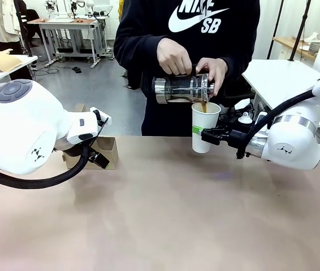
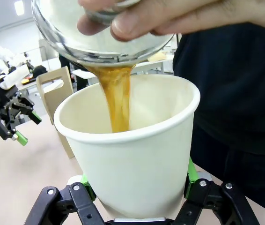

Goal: Pour a drink into a cup and package it in a carrier.
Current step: When a person places the Paper Cup Lid on the 600 ml Paper Cup , lift the 600 ml Paper Cup.

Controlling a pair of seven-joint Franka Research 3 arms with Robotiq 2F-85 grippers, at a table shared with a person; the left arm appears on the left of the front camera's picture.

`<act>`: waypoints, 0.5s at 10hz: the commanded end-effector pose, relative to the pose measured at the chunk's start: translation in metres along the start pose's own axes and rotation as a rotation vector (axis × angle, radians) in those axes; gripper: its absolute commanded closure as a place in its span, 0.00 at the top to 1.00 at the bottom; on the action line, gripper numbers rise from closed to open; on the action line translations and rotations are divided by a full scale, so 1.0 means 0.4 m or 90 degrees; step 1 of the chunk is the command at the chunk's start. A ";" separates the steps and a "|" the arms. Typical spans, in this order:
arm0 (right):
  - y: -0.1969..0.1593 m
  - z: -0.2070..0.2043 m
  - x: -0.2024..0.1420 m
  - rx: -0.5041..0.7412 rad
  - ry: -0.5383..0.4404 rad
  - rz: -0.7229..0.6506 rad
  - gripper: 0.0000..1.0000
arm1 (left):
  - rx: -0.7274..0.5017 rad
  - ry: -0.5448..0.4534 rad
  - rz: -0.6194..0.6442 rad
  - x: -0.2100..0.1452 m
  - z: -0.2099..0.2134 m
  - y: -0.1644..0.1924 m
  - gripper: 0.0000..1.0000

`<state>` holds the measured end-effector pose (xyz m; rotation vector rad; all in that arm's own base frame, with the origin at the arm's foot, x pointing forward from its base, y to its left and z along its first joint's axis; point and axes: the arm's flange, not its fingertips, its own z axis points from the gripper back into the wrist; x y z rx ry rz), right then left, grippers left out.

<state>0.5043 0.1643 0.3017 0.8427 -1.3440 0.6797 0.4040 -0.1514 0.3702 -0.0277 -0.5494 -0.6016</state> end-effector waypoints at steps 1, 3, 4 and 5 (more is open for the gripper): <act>0.009 -0.003 0.014 -0.010 -0.004 0.000 0.80 | 0.000 0.000 0.000 0.000 0.001 0.000 1.00; 0.009 -0.003 0.014 -0.010 -0.004 0.000 0.80 | 0.000 0.000 0.000 0.000 0.001 0.000 1.00; 0.009 -0.003 0.014 -0.010 -0.004 0.000 0.80 | 0.000 0.000 0.000 0.000 0.001 0.000 1.00; 0.009 -0.003 0.014 -0.010 -0.004 0.000 0.80 | 0.000 0.000 0.000 0.000 0.001 0.000 1.00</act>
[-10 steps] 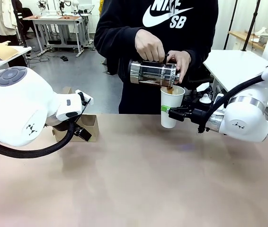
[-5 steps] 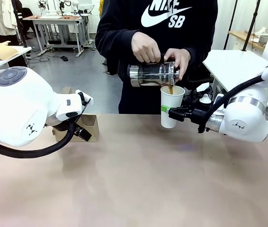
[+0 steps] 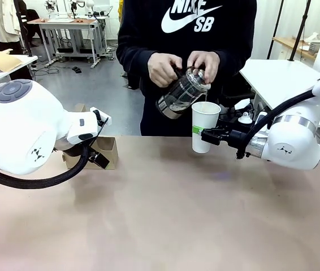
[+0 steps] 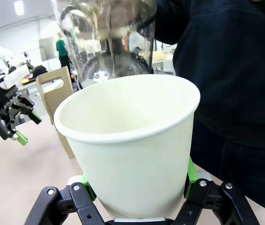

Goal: Pour a drink into a cup and package it in a carrier.
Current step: When a person places the Paper Cup Lid on the 600 ml Paper Cup , lift the 600 ml Paper Cup.

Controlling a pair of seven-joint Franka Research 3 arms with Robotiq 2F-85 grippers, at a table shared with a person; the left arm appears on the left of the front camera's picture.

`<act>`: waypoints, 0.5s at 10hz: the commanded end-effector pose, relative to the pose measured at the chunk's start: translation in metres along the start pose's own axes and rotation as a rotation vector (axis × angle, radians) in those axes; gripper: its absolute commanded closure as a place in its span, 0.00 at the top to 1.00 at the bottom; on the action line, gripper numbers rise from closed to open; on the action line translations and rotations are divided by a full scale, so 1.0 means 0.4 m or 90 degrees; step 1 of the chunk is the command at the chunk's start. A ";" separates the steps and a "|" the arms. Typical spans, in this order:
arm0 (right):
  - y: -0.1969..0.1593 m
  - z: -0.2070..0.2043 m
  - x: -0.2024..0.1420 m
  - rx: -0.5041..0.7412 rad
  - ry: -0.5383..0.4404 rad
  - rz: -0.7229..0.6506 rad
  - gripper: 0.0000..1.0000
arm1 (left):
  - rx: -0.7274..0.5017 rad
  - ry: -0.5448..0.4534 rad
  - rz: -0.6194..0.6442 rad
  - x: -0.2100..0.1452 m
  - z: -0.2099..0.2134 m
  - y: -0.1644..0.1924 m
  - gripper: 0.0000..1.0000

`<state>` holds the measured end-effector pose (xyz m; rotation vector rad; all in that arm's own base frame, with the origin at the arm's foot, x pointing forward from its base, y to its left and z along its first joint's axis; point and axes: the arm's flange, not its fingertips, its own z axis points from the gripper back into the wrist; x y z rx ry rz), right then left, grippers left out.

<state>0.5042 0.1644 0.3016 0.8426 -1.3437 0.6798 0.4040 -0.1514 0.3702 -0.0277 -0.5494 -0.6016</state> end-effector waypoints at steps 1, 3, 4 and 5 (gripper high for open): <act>0.008 -0.003 0.014 -0.010 -0.004 0.000 0.80 | 0.000 0.000 0.000 0.000 0.001 0.000 1.00; 0.008 -0.003 0.014 -0.010 -0.004 0.000 0.80 | 0.000 0.000 0.000 0.000 0.001 0.000 1.00; 0.008 -0.003 0.014 -0.010 -0.004 0.000 0.80 | 0.000 0.000 0.000 0.000 0.001 0.000 1.00; 0.008 -0.003 0.014 -0.010 -0.004 0.000 0.80 | 0.000 0.000 0.000 0.000 0.001 0.000 1.00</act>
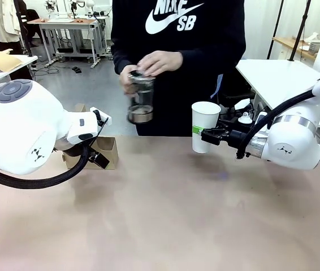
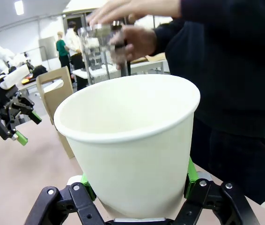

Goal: Pour a drink into a cup and package it in a carrier.
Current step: When a person places the Paper Cup Lid on the 600 ml Paper Cup , lift the 600 ml Paper Cup.

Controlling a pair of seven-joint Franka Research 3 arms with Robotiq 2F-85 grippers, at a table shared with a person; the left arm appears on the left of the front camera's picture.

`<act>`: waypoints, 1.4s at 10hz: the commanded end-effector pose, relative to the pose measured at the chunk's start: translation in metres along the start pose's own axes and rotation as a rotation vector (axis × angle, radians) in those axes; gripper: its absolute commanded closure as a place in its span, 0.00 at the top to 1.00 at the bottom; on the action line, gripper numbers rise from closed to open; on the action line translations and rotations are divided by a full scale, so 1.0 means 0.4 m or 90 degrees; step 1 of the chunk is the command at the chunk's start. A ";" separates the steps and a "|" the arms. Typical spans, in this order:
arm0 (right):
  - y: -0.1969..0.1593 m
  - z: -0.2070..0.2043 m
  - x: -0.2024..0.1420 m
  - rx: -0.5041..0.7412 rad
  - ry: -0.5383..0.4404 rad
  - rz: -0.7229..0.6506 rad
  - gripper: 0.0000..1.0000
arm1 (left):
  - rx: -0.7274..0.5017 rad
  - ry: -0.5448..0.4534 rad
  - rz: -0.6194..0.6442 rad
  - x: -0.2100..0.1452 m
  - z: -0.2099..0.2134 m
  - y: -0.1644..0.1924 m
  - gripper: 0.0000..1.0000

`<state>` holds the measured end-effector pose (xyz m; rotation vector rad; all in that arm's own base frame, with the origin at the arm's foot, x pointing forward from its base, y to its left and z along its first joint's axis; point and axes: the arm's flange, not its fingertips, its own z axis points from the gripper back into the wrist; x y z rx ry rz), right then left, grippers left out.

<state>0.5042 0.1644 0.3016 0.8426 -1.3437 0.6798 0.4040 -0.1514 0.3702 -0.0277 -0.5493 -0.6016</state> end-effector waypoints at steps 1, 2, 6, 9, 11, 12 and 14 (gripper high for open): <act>0.008 -0.003 0.014 -0.010 -0.004 0.000 0.80 | 0.000 0.000 0.000 0.000 0.001 0.000 1.00; 0.008 -0.003 0.014 -0.010 -0.004 0.000 0.80 | 0.000 0.000 0.000 0.000 0.001 0.000 1.00; 0.008 -0.003 0.014 -0.010 -0.004 0.000 0.80 | 0.000 0.000 0.000 0.000 0.001 0.000 1.00; 0.008 -0.003 0.014 -0.010 -0.004 0.000 0.80 | 0.000 0.000 0.000 0.000 0.001 0.000 1.00; 0.008 -0.003 0.014 -0.010 -0.004 0.000 0.80 | 0.000 0.000 0.000 0.000 0.001 0.000 1.00; 0.008 -0.003 0.014 -0.010 -0.004 0.000 0.80 | 0.000 0.000 0.000 0.000 0.001 0.000 1.00; 0.008 -0.003 0.014 -0.010 -0.004 0.000 0.80 | 0.000 0.000 0.000 0.000 0.001 0.000 1.00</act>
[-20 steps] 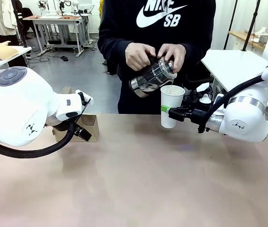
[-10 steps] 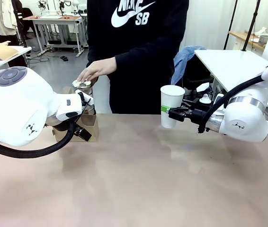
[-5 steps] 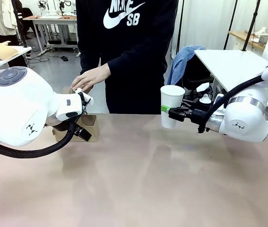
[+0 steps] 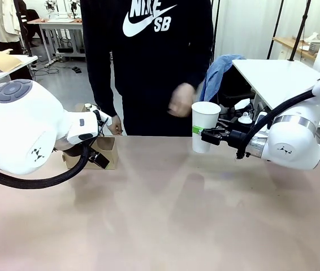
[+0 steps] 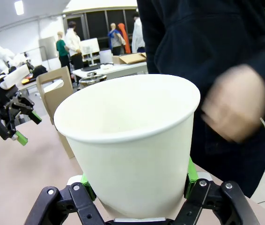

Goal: Pour a drink into a cup and package it in a carrier.
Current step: When a person places the Paper Cup Lid on the 600 ml Paper Cup , lift the 600 ml Paper Cup.

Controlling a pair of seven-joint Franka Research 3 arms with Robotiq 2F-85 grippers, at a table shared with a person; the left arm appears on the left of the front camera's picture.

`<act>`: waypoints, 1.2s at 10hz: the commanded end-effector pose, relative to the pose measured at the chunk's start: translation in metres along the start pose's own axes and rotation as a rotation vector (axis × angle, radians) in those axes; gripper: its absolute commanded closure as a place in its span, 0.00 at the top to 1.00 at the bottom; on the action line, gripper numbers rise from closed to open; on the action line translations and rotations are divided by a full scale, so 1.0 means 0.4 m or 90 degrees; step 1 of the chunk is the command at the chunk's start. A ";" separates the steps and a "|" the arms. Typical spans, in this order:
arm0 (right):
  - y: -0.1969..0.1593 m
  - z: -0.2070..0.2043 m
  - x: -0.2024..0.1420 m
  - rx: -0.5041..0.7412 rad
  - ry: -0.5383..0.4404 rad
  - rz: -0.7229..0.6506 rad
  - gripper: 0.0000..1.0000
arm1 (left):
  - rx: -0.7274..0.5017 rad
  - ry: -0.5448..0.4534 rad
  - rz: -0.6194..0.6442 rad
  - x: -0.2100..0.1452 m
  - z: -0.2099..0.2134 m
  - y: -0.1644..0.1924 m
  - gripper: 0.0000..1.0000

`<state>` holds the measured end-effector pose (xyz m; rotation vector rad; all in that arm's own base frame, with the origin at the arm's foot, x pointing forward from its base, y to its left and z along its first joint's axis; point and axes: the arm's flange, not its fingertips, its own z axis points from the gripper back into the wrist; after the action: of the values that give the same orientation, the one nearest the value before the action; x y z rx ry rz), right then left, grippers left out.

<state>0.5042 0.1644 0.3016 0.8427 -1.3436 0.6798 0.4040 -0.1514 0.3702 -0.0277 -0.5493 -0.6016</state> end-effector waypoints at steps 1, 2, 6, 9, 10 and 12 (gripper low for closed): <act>0.008 -0.003 0.014 -0.010 -0.004 0.000 0.80 | 0.000 0.000 0.000 0.000 0.001 0.000 1.00; 0.008 -0.003 0.014 -0.010 -0.004 0.000 0.80 | 0.000 0.000 0.000 0.000 0.001 0.000 1.00; 0.008 -0.003 0.014 -0.010 -0.004 0.000 0.80 | 0.000 0.000 0.000 0.000 0.001 0.000 1.00; 0.008 -0.003 0.014 -0.010 -0.004 0.000 0.80 | 0.000 0.000 0.000 0.000 0.001 0.000 1.00; 0.008 -0.003 0.014 -0.010 -0.004 0.000 0.80 | 0.000 0.000 0.000 0.000 0.001 0.000 1.00; 0.008 -0.003 0.014 -0.010 -0.004 0.000 0.80 | 0.000 0.000 0.000 0.000 0.001 0.000 1.00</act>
<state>0.5042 0.1644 0.3016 0.8427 -1.3436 0.6799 0.4040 -0.1514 0.3702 -0.0277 -0.5494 -0.6016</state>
